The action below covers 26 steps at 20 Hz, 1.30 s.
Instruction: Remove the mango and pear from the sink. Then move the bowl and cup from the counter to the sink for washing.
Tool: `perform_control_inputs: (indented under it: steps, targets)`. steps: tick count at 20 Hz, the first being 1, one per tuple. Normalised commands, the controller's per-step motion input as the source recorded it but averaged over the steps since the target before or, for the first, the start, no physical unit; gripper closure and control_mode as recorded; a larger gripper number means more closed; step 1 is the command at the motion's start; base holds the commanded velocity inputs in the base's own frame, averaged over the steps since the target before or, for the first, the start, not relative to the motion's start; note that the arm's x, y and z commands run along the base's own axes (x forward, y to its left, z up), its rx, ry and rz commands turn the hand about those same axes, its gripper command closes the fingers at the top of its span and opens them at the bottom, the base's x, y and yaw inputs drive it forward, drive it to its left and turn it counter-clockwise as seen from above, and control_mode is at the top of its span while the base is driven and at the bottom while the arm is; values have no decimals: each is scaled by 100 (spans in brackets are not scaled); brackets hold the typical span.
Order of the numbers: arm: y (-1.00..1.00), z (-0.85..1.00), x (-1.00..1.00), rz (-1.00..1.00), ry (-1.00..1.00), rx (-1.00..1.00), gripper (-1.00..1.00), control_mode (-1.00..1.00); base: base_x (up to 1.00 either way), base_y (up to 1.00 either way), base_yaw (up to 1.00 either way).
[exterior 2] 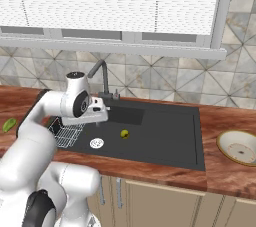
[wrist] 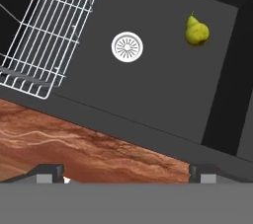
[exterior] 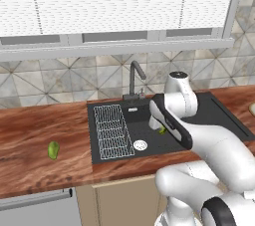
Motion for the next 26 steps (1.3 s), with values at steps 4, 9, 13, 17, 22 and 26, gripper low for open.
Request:
perform_control_inputs:
  steps: [4, 9, 13, 17, 22, 26]
  targets:
    - [-38, -5, 13, 3, 0, 0, -100, -100, 0, 0, 0]
    - [-30, -8, 27, 6, 0, 0, -100, -100, 0, 0, 0]
    - [-27, -10, 30, 13, 0, 0, -100, -100, 0, 0, 0]
    - [-20, -13, 32, 12, 1, 0, -100, -100, 0, 0, 0]
    - [-11, -19, 39, 9, 4, 0, -100, -100, 0, 0, 0]
    - [-5, -21, 44, 6, 4, 0, -100, -100, 0, 0, 0]
